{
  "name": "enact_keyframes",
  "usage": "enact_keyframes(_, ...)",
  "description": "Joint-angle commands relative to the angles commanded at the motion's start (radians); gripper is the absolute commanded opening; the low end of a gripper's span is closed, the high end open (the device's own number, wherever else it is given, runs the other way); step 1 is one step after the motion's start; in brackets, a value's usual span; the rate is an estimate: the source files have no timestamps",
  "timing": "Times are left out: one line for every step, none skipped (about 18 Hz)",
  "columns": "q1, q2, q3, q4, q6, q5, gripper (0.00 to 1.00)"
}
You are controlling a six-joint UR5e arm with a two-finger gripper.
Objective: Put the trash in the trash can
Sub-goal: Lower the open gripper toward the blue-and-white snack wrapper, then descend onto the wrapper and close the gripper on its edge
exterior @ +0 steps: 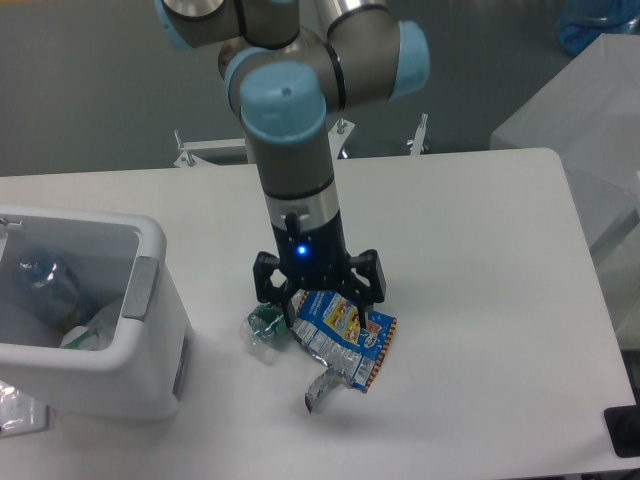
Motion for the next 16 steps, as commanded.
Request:
enact_keyframes(0.0, -0.02, -0.005, 0.002, 0.0, 0.005, 1.0)
enact_keyframes(-0.002, -0.04, -0.003, 0.005, 0.002, 0.021, 1.0)
enact_keyframes(-0.003, -0.06, 0.006, 0.008, 0.002, 0.032, 1.0)
enact_keyframes(-0.003, -0.083, 0.018, 0.008, 0.002, 0.032, 1.0)
enact_keyframes(-0.003, -0.109, 0.037, 0.009, 0.002, 0.032, 1.0)
enact_keyframes(-0.005, -0.135, 0.052, 0.009, 0.0, 0.034, 1.0)
enact_keyframes(-0.005, -0.161, 0.06, 0.009, 0.0, 0.034, 1.0)
enact_keyframes(-0.005, -0.179, 0.064, 0.011, 0.0, 0.034, 1.0)
enact_keyframes(-0.005, -0.193, 0.072, 0.011, 0.0, 0.034, 1.0)
enact_keyframes(-0.005, -0.21, 0.077, 0.014, 0.0, 0.034, 1.0)
enact_keyframes(-0.005, -0.232, 0.087, 0.017, 0.0, 0.035, 1.0)
enact_keyframes(-0.005, -0.25, 0.095, 0.017, 0.0, 0.041, 1.0)
enact_keyframes(-0.005, -0.261, 0.094, 0.017, 0.002, 0.054, 1.0)
enact_keyframes(-0.005, -0.262, 0.087, 0.017, 0.003, 0.064, 1.0)
enact_keyframes(-0.006, -0.262, 0.084, 0.017, 0.017, 0.066, 1.0)
enact_keyframes(-0.009, -0.262, 0.084, 0.017, 0.035, 0.066, 1.0)
